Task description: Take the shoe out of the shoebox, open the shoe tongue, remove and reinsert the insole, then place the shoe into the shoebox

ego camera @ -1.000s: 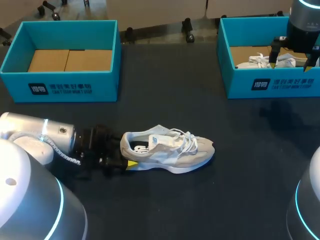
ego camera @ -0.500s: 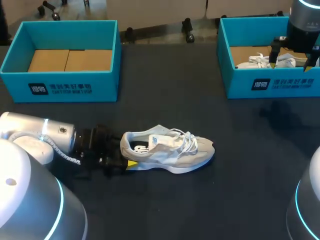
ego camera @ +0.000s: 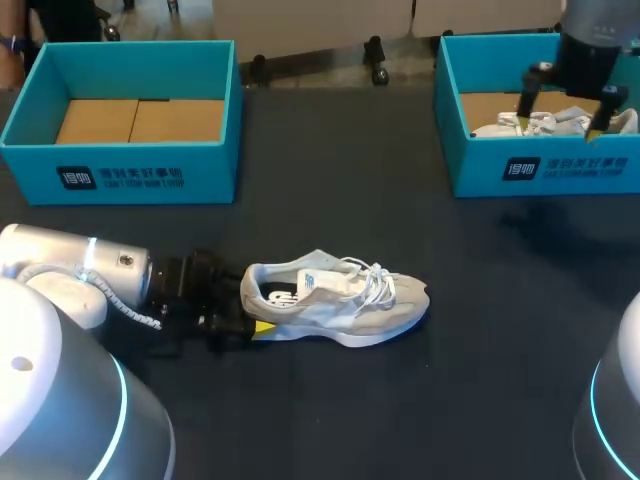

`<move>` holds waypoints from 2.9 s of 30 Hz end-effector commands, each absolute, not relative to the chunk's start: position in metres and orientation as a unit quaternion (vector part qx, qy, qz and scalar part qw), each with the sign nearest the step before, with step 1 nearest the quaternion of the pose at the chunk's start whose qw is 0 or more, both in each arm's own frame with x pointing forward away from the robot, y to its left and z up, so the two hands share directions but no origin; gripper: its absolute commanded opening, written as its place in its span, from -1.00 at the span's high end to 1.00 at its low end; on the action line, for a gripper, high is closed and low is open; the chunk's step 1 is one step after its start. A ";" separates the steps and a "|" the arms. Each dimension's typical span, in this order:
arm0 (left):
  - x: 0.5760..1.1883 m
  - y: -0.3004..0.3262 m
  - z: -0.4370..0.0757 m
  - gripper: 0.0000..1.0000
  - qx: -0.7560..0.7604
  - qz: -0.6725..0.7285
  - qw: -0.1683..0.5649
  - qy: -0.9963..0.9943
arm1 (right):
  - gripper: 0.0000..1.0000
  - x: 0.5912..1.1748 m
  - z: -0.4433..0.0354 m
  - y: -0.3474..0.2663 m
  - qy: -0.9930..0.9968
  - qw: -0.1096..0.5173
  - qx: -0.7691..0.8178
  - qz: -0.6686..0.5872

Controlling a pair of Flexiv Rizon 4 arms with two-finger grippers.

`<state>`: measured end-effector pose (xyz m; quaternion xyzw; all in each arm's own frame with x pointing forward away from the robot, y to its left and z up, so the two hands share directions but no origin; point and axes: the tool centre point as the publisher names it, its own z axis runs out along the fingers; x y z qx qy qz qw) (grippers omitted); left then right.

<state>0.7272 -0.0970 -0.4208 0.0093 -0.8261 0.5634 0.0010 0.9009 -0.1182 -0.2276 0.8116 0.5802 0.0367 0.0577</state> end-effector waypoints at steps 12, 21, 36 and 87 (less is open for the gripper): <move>0.729 -0.098 -0.425 1.00 0.009 0.562 0.002 -0.827 | -1.00 0.904 -0.217 -0.027 0.594 0.055 0.803 0.019; 0.729 -0.098 -0.425 1.00 0.009 0.562 0.002 -0.827 | -1.00 0.885 -0.213 0.015 0.597 0.054 0.800 0.018; 0.729 -0.098 -0.425 1.00 0.009 0.562 0.002 -0.827 | -1.00 0.853 -0.219 0.090 0.605 0.048 0.795 0.018; 0.729 -0.098 -0.425 1.00 0.009 0.562 0.002 -0.827 | -1.00 0.788 -0.256 0.203 0.619 0.066 0.783 0.014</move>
